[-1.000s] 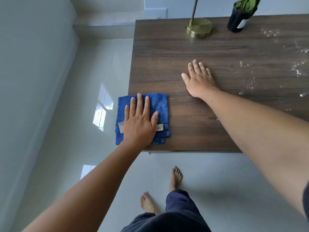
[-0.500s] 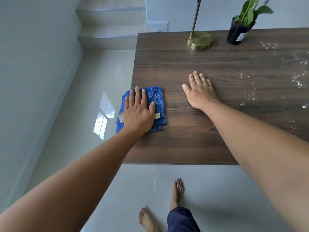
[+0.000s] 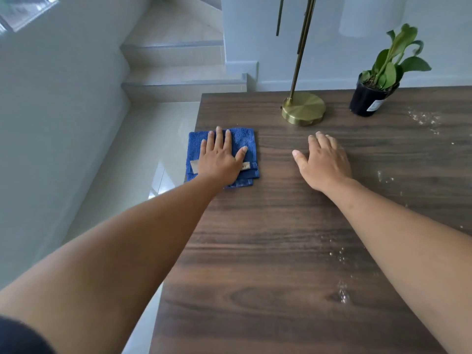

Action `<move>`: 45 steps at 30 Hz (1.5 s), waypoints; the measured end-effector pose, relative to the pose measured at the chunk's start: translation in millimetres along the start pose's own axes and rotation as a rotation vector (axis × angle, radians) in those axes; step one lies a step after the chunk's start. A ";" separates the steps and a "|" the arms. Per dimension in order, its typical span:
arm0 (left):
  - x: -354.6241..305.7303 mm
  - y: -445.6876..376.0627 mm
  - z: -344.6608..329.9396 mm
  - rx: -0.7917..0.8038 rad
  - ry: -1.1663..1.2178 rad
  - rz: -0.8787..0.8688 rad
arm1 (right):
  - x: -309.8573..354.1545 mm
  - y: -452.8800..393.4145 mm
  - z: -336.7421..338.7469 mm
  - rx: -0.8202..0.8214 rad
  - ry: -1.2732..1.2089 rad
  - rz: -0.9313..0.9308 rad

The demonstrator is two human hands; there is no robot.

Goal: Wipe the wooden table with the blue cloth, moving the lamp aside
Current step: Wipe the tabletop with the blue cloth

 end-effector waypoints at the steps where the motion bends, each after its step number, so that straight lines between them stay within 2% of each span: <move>1: -4.9 -19.0 1.9 0.001 0.000 0.004 | -3.3 -3.2 -7.3 0.032 0.005 -0.011; 9: -30.0 -175.6 22.9 0.018 -0.004 0.066 | -6.9 1.4 -21.3 -0.006 -0.009 -0.013; 12: -34.9 -210.3 26.5 0.003 -0.015 0.093 | -5.9 0.9 -21.7 -0.023 0.003 -0.004; 18: -41.9 -167.4 22.7 0.021 -0.005 -0.001 | -5.2 2.7 -21.0 -0.011 -0.004 -0.014; 24: -52.3 -17.9 -2.1 0.016 0.023 -0.113 | -2.7 5.0 -18.3 0.010 -0.022 -0.018; 26: -45.0 6.9 -4.8 0.031 0.008 -0.116 | -1.7 5.8 -15.8 0.010 -0.026 -0.012; 28: -44.1 -3.8 -3.3 0.028 -0.005 -0.128 | -1.6 5.7 -15.1 0.000 -0.030 -0.013; 32: -64.4 -79.8 2.7 0.045 -0.011 -0.162 | -1.7 3.7 -17.9 -0.014 -0.023 -0.002; 38: -102.7 -183.9 8.9 0.008 0.003 -0.111 | -3.1 3.3 -19.2 -0.026 -0.026 0.000; 41: -107.4 -199.4 8.7 0.029 -0.007 -0.079 | -5.0 1.0 -21.8 -0.021 -0.028 -0.002; 45: -99.9 -175.1 10.1 0.025 0.001 -0.080 | -6.5 2.5 -22.8 -0.014 -0.028 -0.007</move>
Point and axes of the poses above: each hand's wrist, its own y-axis away from the middle knuckle, its own z-axis out of the back of the hand, x = y × z, the point moved 6 cm from there along -y, towards the middle knuckle, and after that the axes turned 8 degrees about z, right-handed, at the moved point
